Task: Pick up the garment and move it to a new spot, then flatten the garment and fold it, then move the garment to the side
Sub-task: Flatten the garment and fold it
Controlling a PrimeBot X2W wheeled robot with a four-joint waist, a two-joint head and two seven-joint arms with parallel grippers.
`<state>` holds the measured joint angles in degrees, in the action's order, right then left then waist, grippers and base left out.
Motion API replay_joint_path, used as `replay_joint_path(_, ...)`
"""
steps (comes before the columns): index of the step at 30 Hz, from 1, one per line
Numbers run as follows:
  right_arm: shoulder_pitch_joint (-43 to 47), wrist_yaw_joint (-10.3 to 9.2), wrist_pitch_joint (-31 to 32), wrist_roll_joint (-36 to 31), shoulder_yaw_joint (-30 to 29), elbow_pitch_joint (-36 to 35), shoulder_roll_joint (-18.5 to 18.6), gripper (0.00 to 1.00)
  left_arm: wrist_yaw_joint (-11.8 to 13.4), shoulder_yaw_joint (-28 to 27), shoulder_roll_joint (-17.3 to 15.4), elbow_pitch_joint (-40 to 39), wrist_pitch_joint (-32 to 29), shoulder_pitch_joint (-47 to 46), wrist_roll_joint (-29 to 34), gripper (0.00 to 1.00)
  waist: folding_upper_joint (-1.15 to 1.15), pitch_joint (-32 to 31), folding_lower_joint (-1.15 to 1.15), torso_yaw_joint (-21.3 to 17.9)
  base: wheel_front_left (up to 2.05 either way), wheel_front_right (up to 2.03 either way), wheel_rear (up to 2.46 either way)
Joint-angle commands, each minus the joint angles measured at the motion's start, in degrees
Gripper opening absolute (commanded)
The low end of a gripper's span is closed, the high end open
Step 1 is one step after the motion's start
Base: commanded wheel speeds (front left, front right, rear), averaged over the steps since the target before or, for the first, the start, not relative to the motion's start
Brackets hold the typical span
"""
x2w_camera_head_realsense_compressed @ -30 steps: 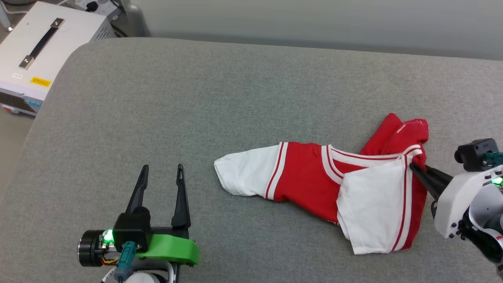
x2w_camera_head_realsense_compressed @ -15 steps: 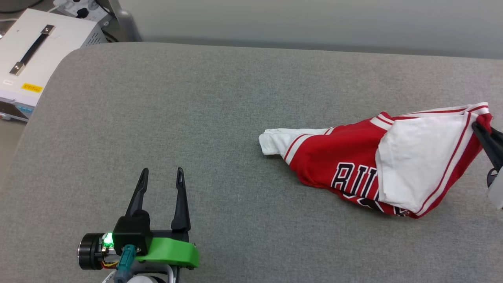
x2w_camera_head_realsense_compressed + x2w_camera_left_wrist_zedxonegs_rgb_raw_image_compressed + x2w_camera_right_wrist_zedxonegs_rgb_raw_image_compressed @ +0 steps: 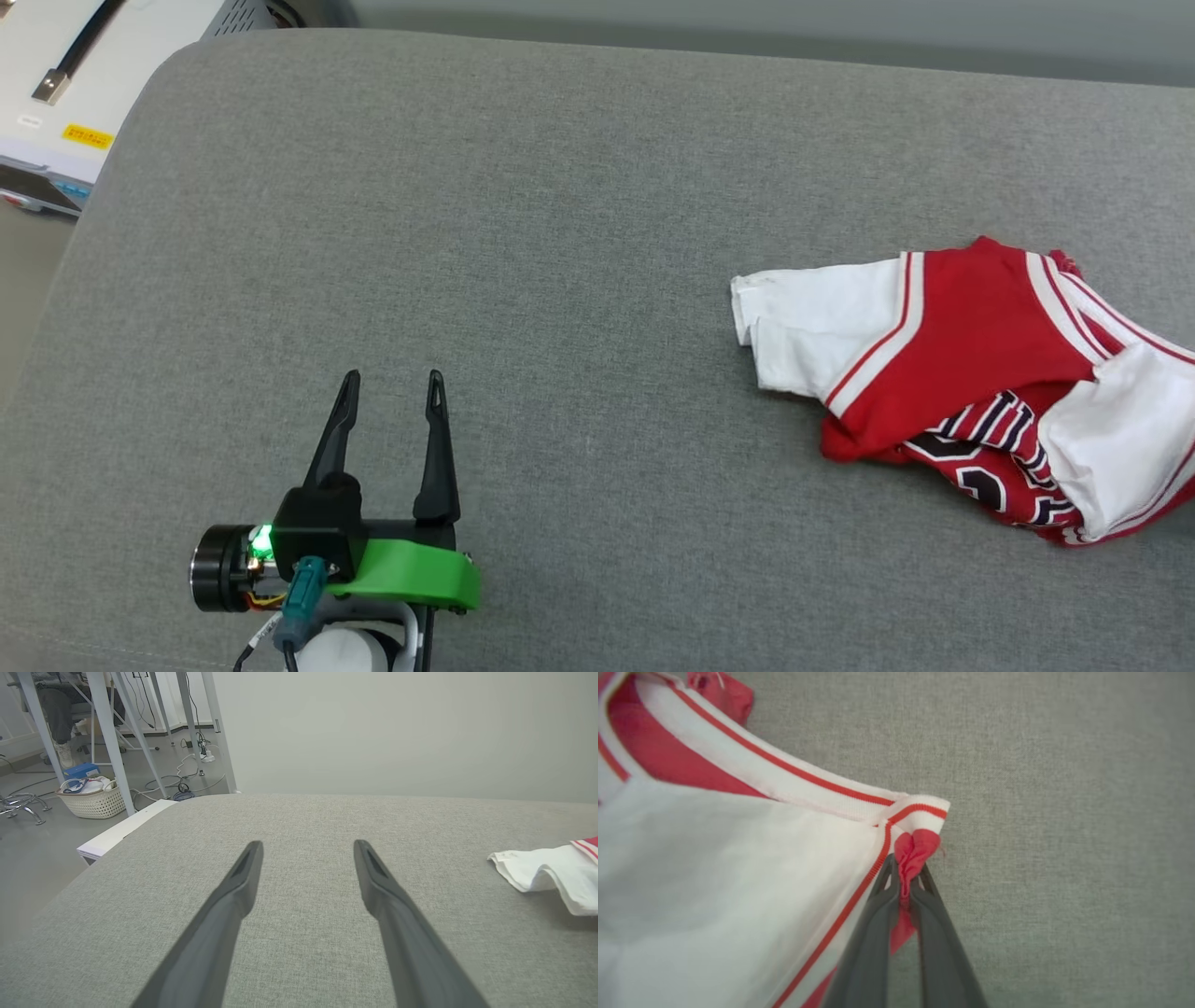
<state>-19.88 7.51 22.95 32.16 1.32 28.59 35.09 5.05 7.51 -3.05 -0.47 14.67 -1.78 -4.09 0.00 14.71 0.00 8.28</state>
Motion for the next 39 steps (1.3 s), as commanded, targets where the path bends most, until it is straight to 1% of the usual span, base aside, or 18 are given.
replay_joint_path(1,-0.81,-0.02,-0.16,-0.86,0.41,2.52,-0.3,0.0,0.21,-0.03,0.17,0.14,0.33,-0.7,-0.12,1.0,0.0,0.17,0.0,0.19,0.0,0.0,0.0)
replay_joint_path(5,-1.23,-0.02,-1.71,-1.18,1.08,9.42,-1.88,0.0,0.18,-0.01,0.17,0.33,0.33,-0.64,0.01,1.0,0.0,-0.18,0.0,-0.08,0.0,0.0,0.0)
replay_joint_path(6,-1.55,-0.02,-2.54,-0.99,1.27,10.78,-2.24,0.08,0.12,0.02,0.17,0.37,0.33,-0.67,0.1,1.0,0.0,-0.36,0.0,-0.2,0.0,0.0,0.0)
replay_joint_path(7,-1.87,-0.02,-3.54,-0.83,1.29,11.65,-2.48,0.27,0.07,0.02,0.17,0.38,0.33,-0.66,0.19,1.0,0.0,-0.52,0.0,-0.35,0.0,0.0,0.0)
replay_joint_path(8,-2.3,-0.02,-5.21,-0.89,1.36,12.45,-2.62,0.92,0.01,-0.04,0.17,0.42,0.33,-0.61,0.3,1.0,0.0,-0.8,0.0,-0.56,0.0,0.0,0.0)
replay_joint_path(9,-2.67,-0.02,-6.94,-1.0,1.24,12.86,-2.66,1.0,-0.06,-0.09,0.17,0.47,0.33,-0.56,0.41,1.0,0.0,-1.13,0.0,-0.71,0.0,0.0,0.0)
replay_joint_path(12,-3.34,-0.02,-13.39,-1.65,0.79,12.69,-2.82,1.0,-0.32,-0.41,0.17,0.67,0.33,-0.13,0.82,1.0,0.0,-2.5,0.0,-1.35,0.0,0.0,0.0)
replay_joint_path(16,-2.61,-0.02,-21.97,-2.79,-0.13,9.65,-2.51,1.0,-0.47,-0.73,0.17,0.5,0.33,0.76,1.25,1.0,0.0,-4.61,0.0,-2.2,0.0,0.0,0.0)
replay_joint_path(19,-1.31,-0.02,-25.69,-3.32,-1.08,5.44,-3.03,1.0,-0.53,-0.93,0.17,0.23,0.33,1.54,1.55,1.0,0.0,-5.75,0.0,-2.78,0.0,0.0,0.0)
replay_joint_path(23,1.48,-0.02,-26.14,-4.2,-1.9,-3.89,-4.52,1.0,-0.6,-1.23,0.17,0.07,0.33,2.37,1.75,1.0,0.0,-6.92,0.0,-3.48,0.0,0.0,0.0)
replay_joint_path(27,5.04,-0.02,-22.35,-5.18,-1.62,-15.45,-5.79,1.0,-0.58,-1.25,0.17,-0.12,0.33,2.94,1.82,1.0,0.0,-7.49,0.0,-3.94,0.0,0.0,0.0)
replay_joint_path(30,7.45,-0.02,-16.89,-4.95,-0.62,-23.87,-5.85,1.0,-0.64,-1.21,0.17,-0.11,0.33,3.09,1.83,1.0,0.0,-7.62,0.0,-4.03,0.0,0.0,0.0)
replay_joint_path(32,8.77,-0.02,-12.91,-4.18,0.22,-27.87,-5.57,1.0,-0.7,-1.15,0.17,-0.1,0.33,3.09,1.78,1.0,0.0,-7.61,0.0,-4.01,0.0,0.0,0.0)
replay_joint_path(36,11.69,-0.02,-1.44,-1.68,4.48,-34.86,-2.32,1.0,-0.8,-1.05,0.17,-0.12,0.33,2.89,1.65,1.0,0.0,-7.35,0.0,-3.78,0.0,0.0,0.0)
replay_joint_path(39,12.8,-0.02,5.37,-0.26,6.29,-37.32,0.14,1.0,-0.8,-1.06,0.17,-0.24,0.33,2.76,1.55,1.0,0.0,-7.01,0.0,-3.56,0.0,0.0,0.0)
